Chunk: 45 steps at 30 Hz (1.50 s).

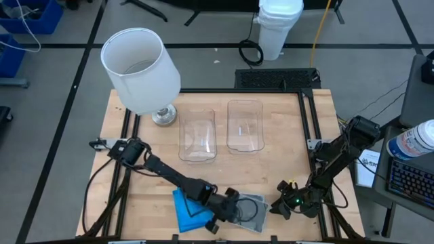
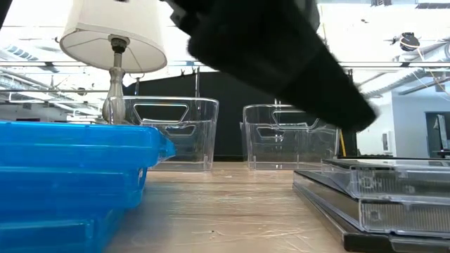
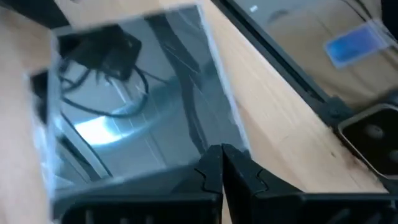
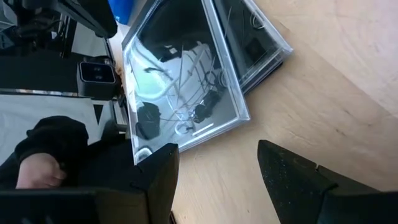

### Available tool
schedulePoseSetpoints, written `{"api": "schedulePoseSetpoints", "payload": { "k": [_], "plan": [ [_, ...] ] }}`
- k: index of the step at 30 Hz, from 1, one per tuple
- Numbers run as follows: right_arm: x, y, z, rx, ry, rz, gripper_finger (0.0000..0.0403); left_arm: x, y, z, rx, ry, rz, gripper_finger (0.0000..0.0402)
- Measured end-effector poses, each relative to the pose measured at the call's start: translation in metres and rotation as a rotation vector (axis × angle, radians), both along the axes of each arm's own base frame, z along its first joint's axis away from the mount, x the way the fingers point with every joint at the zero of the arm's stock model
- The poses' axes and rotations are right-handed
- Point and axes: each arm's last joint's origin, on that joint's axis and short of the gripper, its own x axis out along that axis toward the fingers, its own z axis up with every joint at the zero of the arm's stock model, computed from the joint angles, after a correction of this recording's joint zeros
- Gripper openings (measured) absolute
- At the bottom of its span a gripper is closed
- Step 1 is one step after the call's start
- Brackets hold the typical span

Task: Pick & place jewel cases by type
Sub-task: Put the black CD case into the right transparent bin

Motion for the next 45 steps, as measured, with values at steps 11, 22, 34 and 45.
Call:
{"api": "schedulePoseSetpoints", "payload": {
  "k": [11, 22, 34, 45],
  "plan": [
    [0.000, 0.000, 0.000, 0.004, -0.013, -0.014, 0.0208, -0.002, 0.010, -0.006, -0.010, 0.107, 0.068, 0.0009],
    [0.000, 0.008, 0.006, 0.090, -0.057, -0.008, 0.0208, 0.001, 0.012, -0.004, -0.031, 0.088, 0.063, 0.0004],
    [0.008, 0.028, 0.002, 0.069, -0.060, -0.019, 0.0208, 0.007, 0.027, -0.014, -0.079, 0.044, 0.073, 0.0009],
    [0.008, 0.030, -0.005, 0.087, -0.052, -0.077, 0.0208, 0.010, 0.028, -0.012, -0.076, 0.006, 0.067, 0.0005]
  ]
}}
